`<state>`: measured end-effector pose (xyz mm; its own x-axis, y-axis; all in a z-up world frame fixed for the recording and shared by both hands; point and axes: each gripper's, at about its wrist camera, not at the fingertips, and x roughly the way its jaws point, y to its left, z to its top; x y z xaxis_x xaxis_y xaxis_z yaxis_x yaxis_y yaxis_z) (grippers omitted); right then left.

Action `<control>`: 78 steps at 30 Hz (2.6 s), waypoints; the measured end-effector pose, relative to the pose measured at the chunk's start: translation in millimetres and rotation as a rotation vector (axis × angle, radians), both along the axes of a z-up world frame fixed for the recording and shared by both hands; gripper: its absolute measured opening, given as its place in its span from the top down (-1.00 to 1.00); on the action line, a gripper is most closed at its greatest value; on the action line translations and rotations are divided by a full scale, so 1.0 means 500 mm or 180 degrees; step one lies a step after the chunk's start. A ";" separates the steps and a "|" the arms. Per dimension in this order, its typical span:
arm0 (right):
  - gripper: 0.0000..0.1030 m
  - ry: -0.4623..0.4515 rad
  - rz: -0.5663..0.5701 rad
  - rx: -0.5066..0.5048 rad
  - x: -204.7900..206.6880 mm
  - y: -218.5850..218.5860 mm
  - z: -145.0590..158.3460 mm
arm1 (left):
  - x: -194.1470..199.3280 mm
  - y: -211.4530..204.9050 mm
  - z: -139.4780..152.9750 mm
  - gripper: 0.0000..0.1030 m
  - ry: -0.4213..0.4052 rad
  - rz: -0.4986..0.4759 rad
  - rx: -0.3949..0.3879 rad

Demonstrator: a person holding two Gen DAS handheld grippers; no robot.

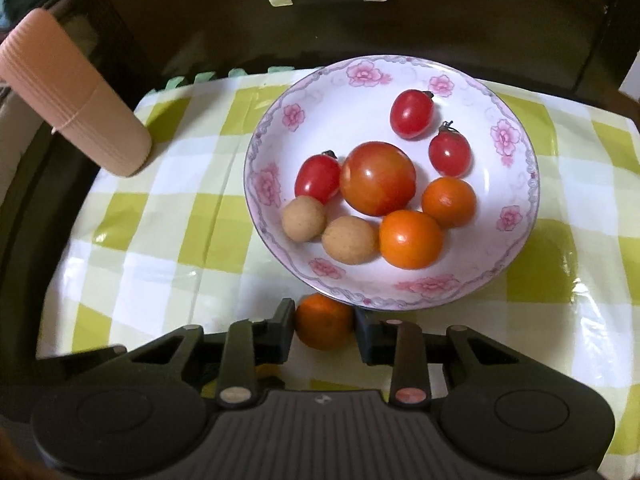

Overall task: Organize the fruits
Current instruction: 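Grasp the orange tomato with the right gripper while the left grasps the brown kiwi, then carry the orange tomato and brown kiwi in both grippers over the white bowl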

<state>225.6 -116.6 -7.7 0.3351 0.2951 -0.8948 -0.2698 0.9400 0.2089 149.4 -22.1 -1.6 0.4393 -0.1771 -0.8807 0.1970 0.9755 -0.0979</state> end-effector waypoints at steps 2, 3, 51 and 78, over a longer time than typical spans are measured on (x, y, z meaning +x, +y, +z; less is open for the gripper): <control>0.40 0.0013 0.0022 -0.0027 -0.005 -0.015 0.002 | -0.001 -0.001 0.000 0.28 -0.0001 -0.0009 0.0010; 0.40 0.0008 0.0036 -0.0056 -0.008 -0.022 0.003 | -0.002 -0.002 0.001 0.28 0.0000 -0.0009 0.0010; 0.40 -0.0127 -0.0072 0.0114 -0.115 -0.176 0.019 | 0.008 -0.057 0.052 0.41 -0.0101 -0.0038 0.0340; 0.40 -0.0465 -0.0368 0.0332 -0.032 -0.175 0.061 | 0.105 -0.068 0.098 0.44 -0.0418 0.0114 0.0145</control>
<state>209.8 -204.1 22.7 0.4962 0.3356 -0.8008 -0.1959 0.9418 0.2733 202.0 -56.1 47.2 0.5566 -0.1204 -0.8220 0.1703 0.9850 -0.0290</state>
